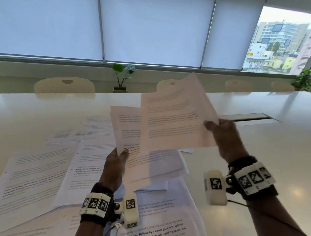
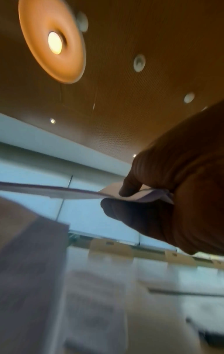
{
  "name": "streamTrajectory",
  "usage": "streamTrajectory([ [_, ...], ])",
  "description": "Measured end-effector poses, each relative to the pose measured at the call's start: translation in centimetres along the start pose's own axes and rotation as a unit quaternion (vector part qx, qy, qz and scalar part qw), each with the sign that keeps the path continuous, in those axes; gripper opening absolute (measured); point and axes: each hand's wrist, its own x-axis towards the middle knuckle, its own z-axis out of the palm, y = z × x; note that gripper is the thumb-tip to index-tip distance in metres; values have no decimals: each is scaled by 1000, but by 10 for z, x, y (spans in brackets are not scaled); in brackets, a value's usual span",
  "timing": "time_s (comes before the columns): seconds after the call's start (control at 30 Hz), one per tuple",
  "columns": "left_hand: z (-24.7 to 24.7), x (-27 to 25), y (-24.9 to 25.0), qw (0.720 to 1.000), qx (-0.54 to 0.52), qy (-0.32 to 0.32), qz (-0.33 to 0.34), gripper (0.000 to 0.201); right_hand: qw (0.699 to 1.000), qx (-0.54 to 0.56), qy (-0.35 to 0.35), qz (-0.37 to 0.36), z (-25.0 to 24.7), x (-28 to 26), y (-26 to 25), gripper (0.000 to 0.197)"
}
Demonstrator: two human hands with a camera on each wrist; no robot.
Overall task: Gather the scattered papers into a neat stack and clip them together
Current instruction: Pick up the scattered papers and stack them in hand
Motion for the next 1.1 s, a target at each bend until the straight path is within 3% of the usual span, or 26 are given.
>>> streamTrajectory([
  [0.17,2,-8,6,999,-10,-47,-2,28,987,-54,-132,71,38,-15,64,15],
  [0.27,0,-9,8,999,3,-41,-3,29,974,30,-200,101,41,-10,75,30],
  [0.33,3,-11,7,999,23,-26,6,24,964,67,-244,80,41,-8,73,29],
  [0.47,13,-14,21,988,129,8,83,51,976,81,-198,32,50,-3,67,23],
  [0.6,18,-3,45,962,196,47,185,25,980,117,-162,-11,65,2,50,22],
  [0.7,16,2,62,944,220,79,231,21,971,157,-173,-50,74,8,40,24],
  [0.8,7,0,63,944,225,81,225,34,962,158,-220,-47,82,6,48,32],
  [0.97,-9,-5,37,965,204,72,149,64,950,117,-288,-7,95,-6,81,49],
  [1.1,-4,0,28,941,280,88,165,46,954,97,-284,1,106,-6,84,34],
])
